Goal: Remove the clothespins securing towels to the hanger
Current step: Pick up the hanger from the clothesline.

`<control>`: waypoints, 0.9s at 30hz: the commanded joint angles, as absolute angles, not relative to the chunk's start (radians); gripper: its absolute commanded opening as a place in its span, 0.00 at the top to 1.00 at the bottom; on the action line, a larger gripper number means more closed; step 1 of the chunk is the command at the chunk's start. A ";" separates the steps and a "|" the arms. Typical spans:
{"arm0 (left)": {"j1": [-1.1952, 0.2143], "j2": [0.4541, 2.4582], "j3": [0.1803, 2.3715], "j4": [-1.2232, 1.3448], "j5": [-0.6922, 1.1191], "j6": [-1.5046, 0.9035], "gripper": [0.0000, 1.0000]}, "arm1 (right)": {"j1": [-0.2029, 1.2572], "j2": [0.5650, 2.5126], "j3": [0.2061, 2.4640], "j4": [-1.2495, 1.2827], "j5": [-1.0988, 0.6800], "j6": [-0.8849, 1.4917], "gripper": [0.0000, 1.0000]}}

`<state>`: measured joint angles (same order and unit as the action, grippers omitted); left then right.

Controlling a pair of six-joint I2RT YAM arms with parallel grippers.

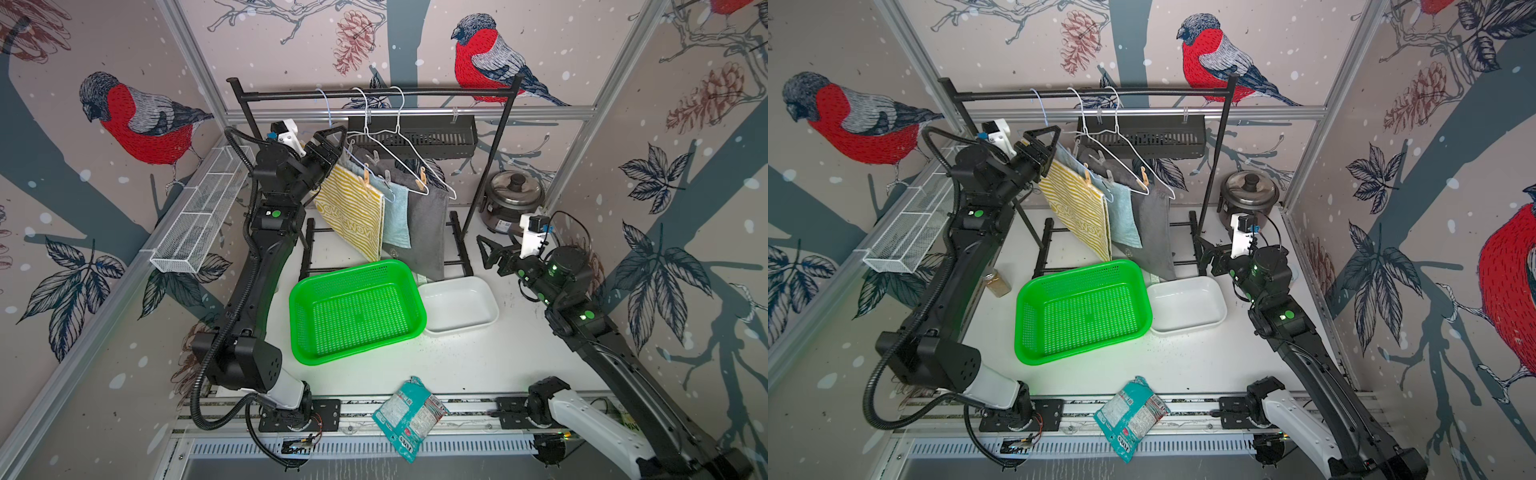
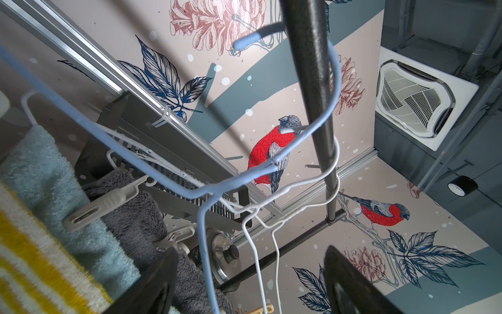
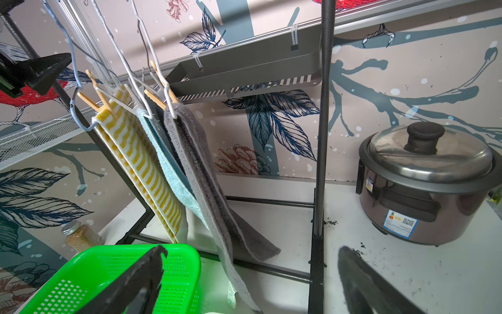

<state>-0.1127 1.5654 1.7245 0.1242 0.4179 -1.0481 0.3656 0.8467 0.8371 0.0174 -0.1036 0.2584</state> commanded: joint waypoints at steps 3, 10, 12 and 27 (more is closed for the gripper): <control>-0.110 1.617 1.773 0.211 0.449 -1.092 0.30 | 0.369 0.841 0.833 0.057 -0.086 0.251 0.00; -0.110 1.642 1.770 0.255 0.456 -1.121 0.55 | 0.370 0.841 0.839 0.064 -0.080 0.251 0.00; -0.112 1.636 1.759 0.272 0.455 -1.126 0.60 | 0.371 0.841 0.838 0.067 -0.078 0.253 0.00; -0.117 1.611 1.743 0.297 0.445 -1.121 1.00 | 0.378 0.838 0.829 0.071 -0.066 0.249 0.00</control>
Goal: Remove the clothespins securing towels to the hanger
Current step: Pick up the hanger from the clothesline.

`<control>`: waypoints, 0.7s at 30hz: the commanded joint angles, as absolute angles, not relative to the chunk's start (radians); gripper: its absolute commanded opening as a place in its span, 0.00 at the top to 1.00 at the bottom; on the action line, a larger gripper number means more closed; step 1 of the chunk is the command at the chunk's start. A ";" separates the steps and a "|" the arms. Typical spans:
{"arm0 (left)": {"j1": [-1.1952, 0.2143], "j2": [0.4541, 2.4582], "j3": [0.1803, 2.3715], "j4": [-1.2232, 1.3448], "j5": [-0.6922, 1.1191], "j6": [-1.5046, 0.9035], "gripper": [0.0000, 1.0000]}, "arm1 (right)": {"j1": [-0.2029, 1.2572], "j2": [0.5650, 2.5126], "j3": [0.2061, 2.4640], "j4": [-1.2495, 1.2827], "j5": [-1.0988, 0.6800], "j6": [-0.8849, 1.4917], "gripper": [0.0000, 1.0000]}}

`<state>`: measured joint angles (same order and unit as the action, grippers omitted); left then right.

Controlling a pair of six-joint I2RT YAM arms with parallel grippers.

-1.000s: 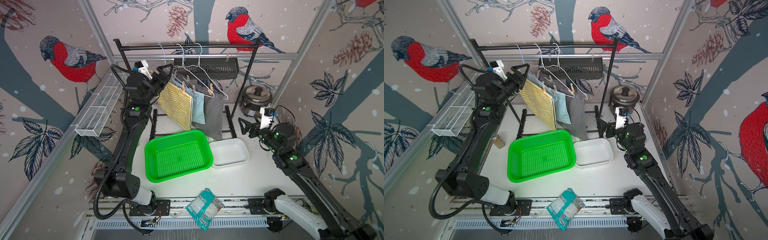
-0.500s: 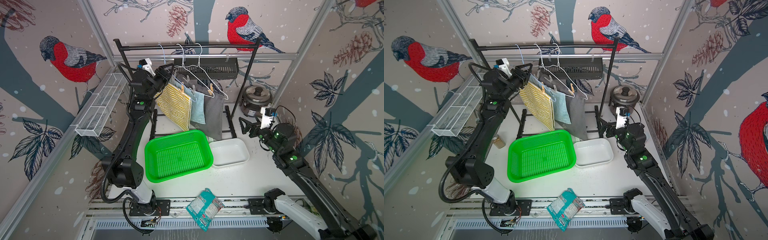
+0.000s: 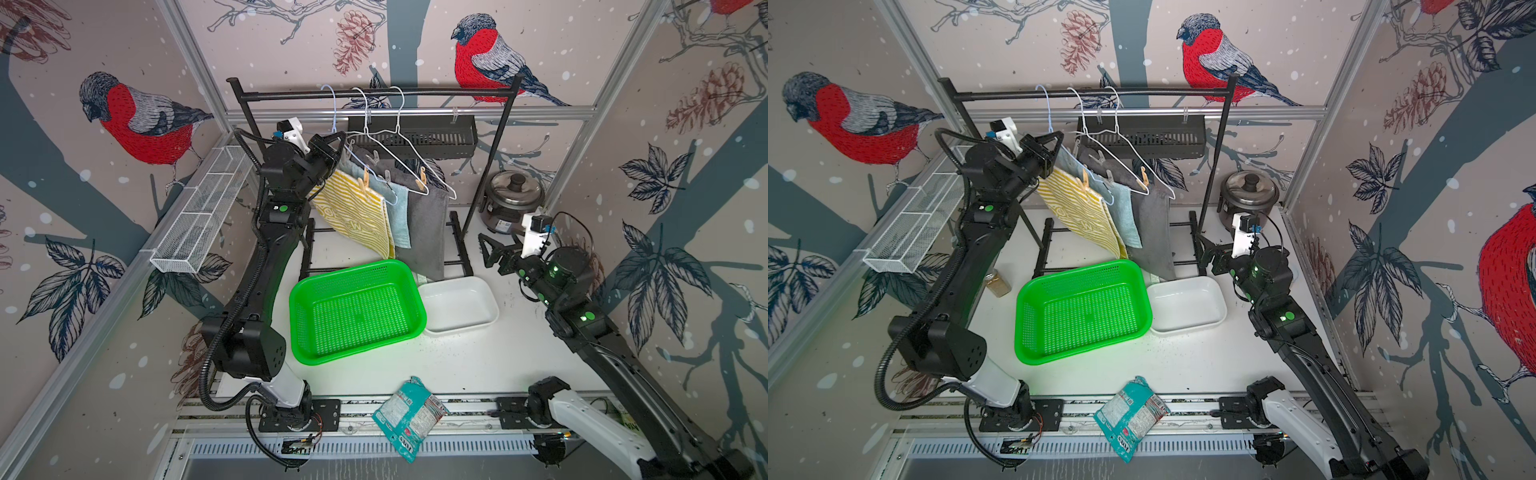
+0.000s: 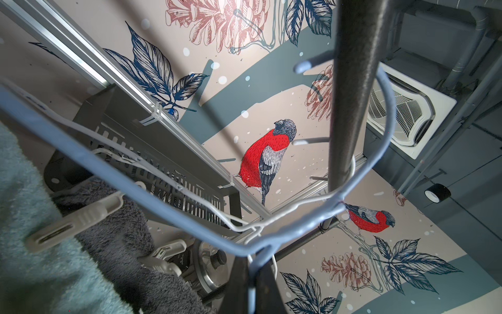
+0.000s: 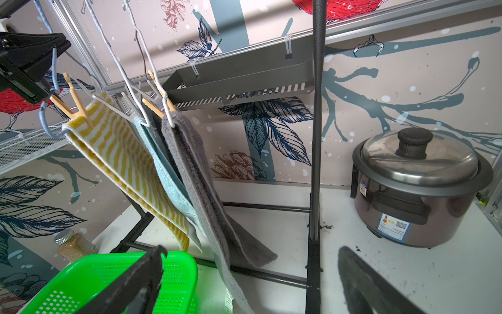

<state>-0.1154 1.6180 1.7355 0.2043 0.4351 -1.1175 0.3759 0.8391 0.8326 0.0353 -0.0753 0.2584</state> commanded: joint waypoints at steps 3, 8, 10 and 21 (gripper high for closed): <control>-0.117 1.605 1.746 0.290 0.439 -1.107 1.00 | 0.380 0.838 0.826 0.071 -0.067 0.252 0.00; -0.117 1.598 1.767 0.272 0.442 -1.080 1.00 | 0.382 0.836 0.820 0.071 -0.064 0.250 0.00; -0.117 1.597 1.771 0.273 0.446 -1.073 1.00 | 0.384 0.835 0.816 0.072 -0.064 0.248 0.00; -0.117 1.582 1.830 0.249 0.475 -1.046 1.00 | 0.388 0.839 0.808 0.081 -0.066 0.252 0.00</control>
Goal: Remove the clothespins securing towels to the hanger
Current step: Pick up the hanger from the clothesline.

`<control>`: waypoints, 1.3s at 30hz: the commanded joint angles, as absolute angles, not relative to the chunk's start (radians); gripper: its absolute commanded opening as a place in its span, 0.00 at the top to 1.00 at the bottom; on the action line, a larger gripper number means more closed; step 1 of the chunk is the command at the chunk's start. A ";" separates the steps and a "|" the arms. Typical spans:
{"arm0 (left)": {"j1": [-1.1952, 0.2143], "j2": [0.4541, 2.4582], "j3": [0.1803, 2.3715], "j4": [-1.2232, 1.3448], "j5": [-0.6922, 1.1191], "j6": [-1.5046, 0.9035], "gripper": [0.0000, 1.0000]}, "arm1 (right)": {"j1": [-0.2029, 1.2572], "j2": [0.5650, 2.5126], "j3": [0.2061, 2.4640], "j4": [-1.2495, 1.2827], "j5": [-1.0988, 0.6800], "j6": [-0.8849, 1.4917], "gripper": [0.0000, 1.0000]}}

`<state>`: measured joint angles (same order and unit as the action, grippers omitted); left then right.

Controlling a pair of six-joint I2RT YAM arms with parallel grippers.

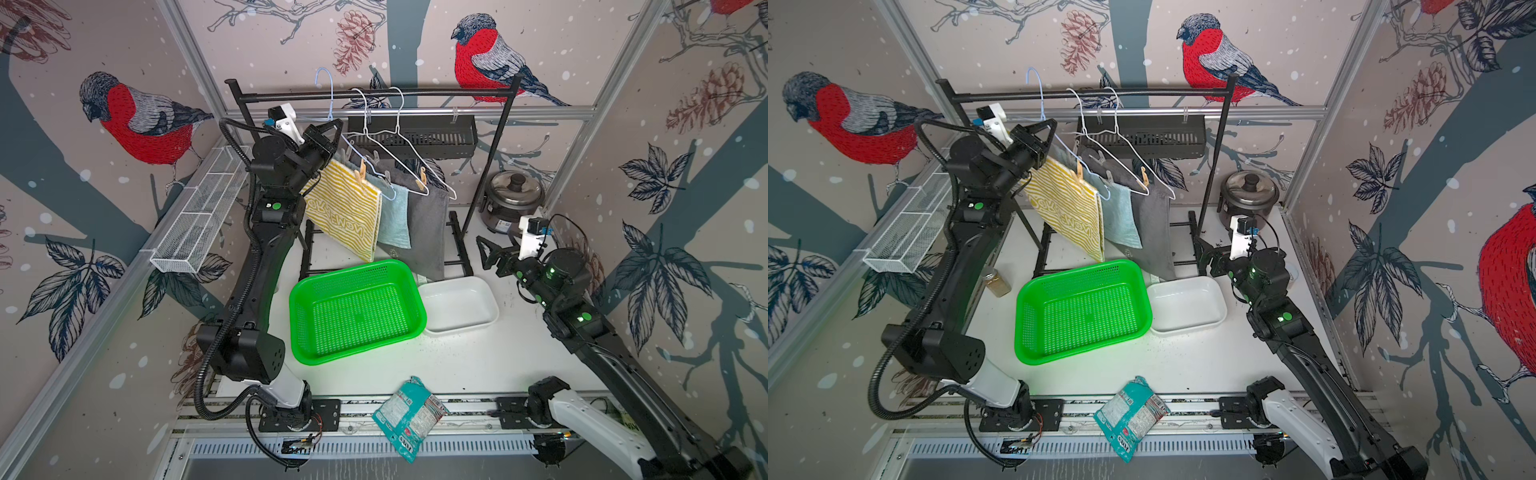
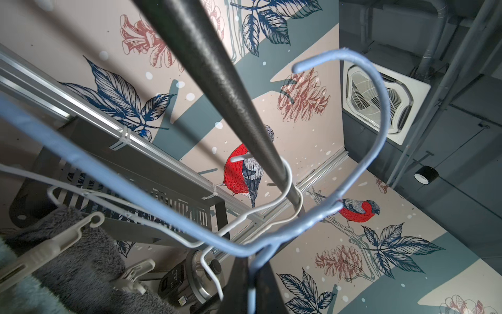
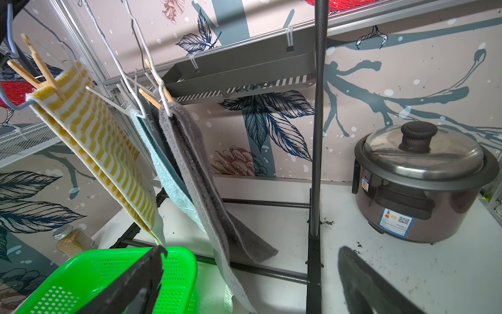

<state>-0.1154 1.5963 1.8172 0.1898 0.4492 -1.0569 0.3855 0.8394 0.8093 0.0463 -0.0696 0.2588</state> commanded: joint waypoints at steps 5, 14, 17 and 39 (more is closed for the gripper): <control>-0.128 1.551 1.801 0.256 0.481 -1.054 1.00 | 0.391 0.839 0.804 0.084 -0.063 0.257 0.00; -0.194 1.429 1.683 0.266 0.416 -1.025 1.00 | 0.401 0.838 0.804 0.086 -0.059 0.262 0.00; -0.213 1.392 1.660 0.265 0.405 -1.022 1.00 | 0.406 0.835 0.807 0.082 -0.051 0.264 0.00; -0.439 1.165 1.576 0.177 0.213 -0.979 1.00 | 0.429 0.831 0.815 0.074 -0.010 0.283 0.00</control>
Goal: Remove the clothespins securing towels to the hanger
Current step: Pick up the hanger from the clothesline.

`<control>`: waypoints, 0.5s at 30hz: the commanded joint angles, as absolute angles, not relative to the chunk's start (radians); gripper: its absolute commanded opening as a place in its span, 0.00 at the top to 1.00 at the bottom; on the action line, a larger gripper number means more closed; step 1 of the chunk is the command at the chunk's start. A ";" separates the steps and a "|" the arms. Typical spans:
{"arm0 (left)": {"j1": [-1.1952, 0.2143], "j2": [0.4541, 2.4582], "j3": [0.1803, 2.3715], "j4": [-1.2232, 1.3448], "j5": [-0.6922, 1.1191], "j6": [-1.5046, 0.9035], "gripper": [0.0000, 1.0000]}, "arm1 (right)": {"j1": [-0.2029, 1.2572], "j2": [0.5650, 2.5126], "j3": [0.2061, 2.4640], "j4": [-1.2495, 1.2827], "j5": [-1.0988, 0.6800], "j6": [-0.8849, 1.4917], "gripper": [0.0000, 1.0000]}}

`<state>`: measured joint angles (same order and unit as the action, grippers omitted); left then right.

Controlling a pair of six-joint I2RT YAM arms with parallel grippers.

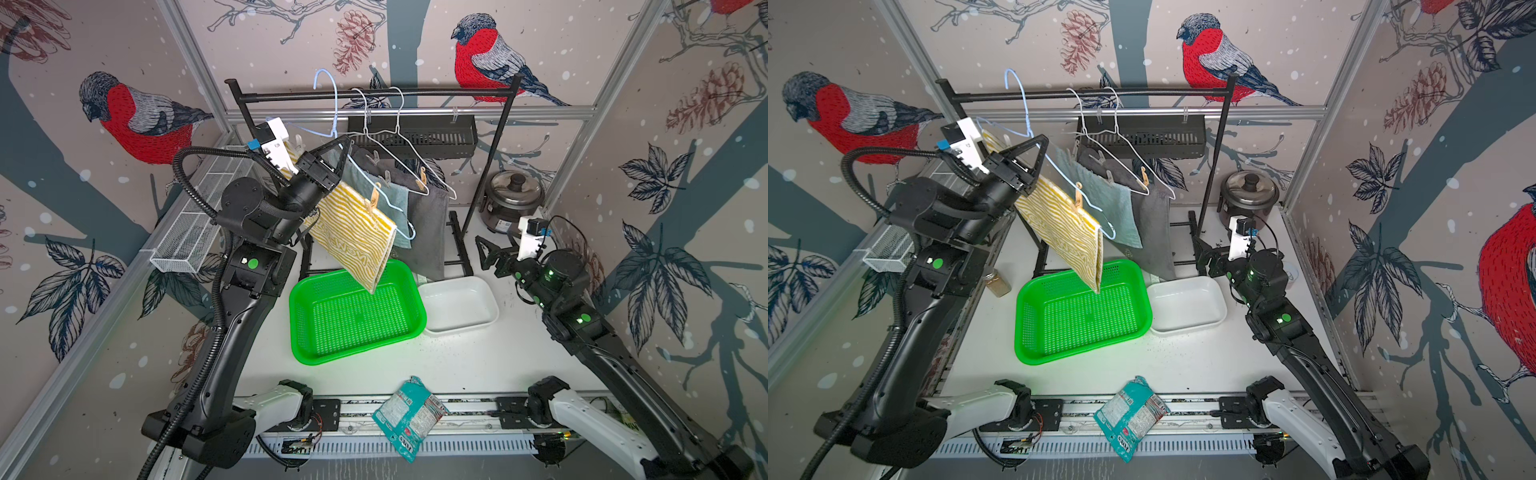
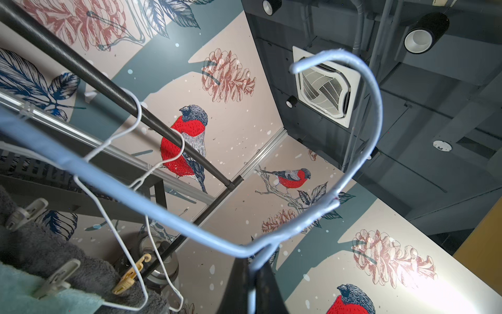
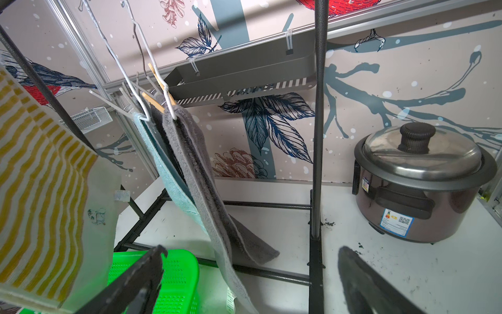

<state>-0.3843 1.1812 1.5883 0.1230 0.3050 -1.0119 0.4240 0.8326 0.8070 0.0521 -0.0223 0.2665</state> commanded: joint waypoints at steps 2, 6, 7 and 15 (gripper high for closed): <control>-0.520 1.164 1.569 0.183 0.148 -0.946 1.00 | 0.434 0.830 0.815 0.074 -0.007 0.285 0.00; -0.659 1.153 1.557 0.189 -0.001 -0.871 1.00 | 0.437 0.825 0.814 0.062 0.000 0.291 0.00; -0.702 1.140 1.537 0.206 -0.066 -0.841 1.00 | 0.438 0.821 0.815 0.057 0.000 0.291 0.00; -0.905 1.121 1.420 0.356 -0.332 -0.780 1.00 | 0.440 0.793 0.819 0.031 0.011 0.291 0.00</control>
